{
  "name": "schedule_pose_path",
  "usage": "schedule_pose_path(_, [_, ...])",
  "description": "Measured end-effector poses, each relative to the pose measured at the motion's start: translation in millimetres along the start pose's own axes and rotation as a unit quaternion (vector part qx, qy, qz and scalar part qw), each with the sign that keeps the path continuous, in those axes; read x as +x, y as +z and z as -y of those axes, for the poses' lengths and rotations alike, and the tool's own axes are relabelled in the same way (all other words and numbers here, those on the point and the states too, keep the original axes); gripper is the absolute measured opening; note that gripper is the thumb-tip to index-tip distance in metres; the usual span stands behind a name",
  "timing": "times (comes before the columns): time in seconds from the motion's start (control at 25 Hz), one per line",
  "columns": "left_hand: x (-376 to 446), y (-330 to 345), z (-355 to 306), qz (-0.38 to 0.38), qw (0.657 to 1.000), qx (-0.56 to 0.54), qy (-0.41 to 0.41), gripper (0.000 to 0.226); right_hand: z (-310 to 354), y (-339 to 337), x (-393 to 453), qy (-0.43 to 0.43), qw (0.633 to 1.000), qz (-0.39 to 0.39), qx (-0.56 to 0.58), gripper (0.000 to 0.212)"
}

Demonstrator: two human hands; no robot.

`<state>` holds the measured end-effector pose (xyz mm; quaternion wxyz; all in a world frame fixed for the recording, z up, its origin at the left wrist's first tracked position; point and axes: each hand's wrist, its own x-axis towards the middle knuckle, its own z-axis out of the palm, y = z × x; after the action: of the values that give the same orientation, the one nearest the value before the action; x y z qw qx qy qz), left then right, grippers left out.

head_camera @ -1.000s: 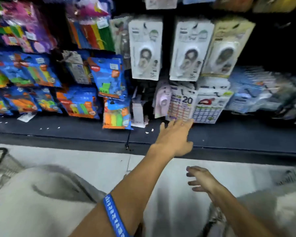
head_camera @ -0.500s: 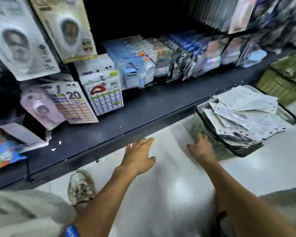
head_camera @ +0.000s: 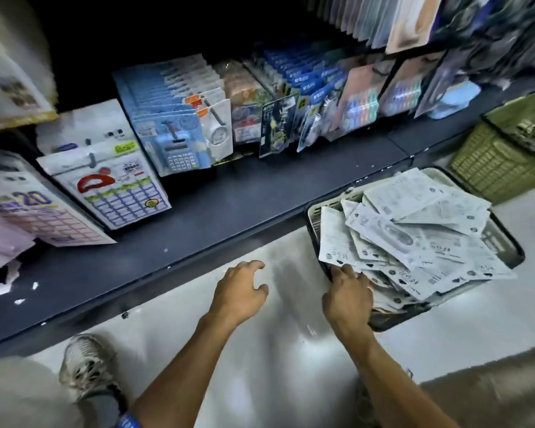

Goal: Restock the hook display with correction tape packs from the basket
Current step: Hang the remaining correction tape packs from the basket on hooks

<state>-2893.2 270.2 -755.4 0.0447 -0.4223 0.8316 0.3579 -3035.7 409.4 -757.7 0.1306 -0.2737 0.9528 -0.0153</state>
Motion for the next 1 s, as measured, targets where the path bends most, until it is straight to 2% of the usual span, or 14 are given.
schedule_pose_path(0.12, [6, -3, -9, -0.049, 0.985, -0.145, -0.079, 0.044, 29, 1, -21, -0.078, 0.994, 0.067, -0.021, 0.040])
schedule_pose_path(0.24, [-1, -15, -6, -0.127, 0.956, -0.226, -0.138, 0.041, 67, 12, -62, -0.172, 0.975, 0.137, -0.003, 0.048])
schedule_pose_path(0.32, [-17, -23, 0, -0.183, 0.942, -0.225, -0.166, 0.039, 88, 20, -93, -0.250, 0.948, 0.194, 0.038, 0.054])
schedule_pose_path(0.36, [-25, -27, 3, -0.202, 0.942, -0.204, -0.172, 0.039, 97, 22, -108, -0.285, 0.926, 0.231, 0.087, 0.050])
schedule_pose_path(0.44, [-44, -34, 9, -0.224, 0.946, -0.158, -0.171, 0.041, 106, 13, -130, -0.333, 0.868, 0.303, 0.209, 0.031])
schedule_pose_path(0.48, [-55, -37, 13, -0.231, 0.947, -0.149, -0.169, 0.042, 106, 6, -137, -0.344, 0.852, 0.314, 0.241, 0.023])
schedule_pose_path(0.52, [-64, -40, 15, -0.230, 0.947, -0.147, -0.171, 0.043, 101, 0, -138, -0.349, 0.848, 0.305, 0.257, 0.019])
schedule_pose_path(0.6, [-74, -46, 15, -0.205, 0.953, -0.138, -0.177, 0.045, 85, -11, -126, -0.331, 0.866, 0.269, 0.260, 0.018])
schedule_pose_path(0.72, [-86, -42, 10, -0.154, 0.977, -0.076, -0.128, 0.045, 54, -33, -86, -0.301, 0.912, 0.194, 0.201, 0.025])
schedule_pose_path(0.84, [-78, -33, 5, -0.153, 0.986, -0.014, -0.067, 0.046, 27, -55, -26, -0.280, 0.950, 0.091, 0.103, 0.041])
schedule_pose_path(0.88, [-72, -31, 5, -0.151, 0.987, 0.005, -0.056, 0.047, 19, -59, -7, -0.280, 0.956, 0.086, 0.033, 0.053])
schedule_pose_path(0.92, [-66, -28, 5, -0.149, 0.988, 0.022, -0.043, 0.048, 14, -62, 10, -0.284, 0.950, 0.115, -0.057, 0.071])
schedule_pose_path(1.0, [-41, -18, 1, -0.137, 0.989, 0.061, -0.014, 0.052, 8, -59, 39, -0.287, 0.907, 0.206, -0.231, 0.108])
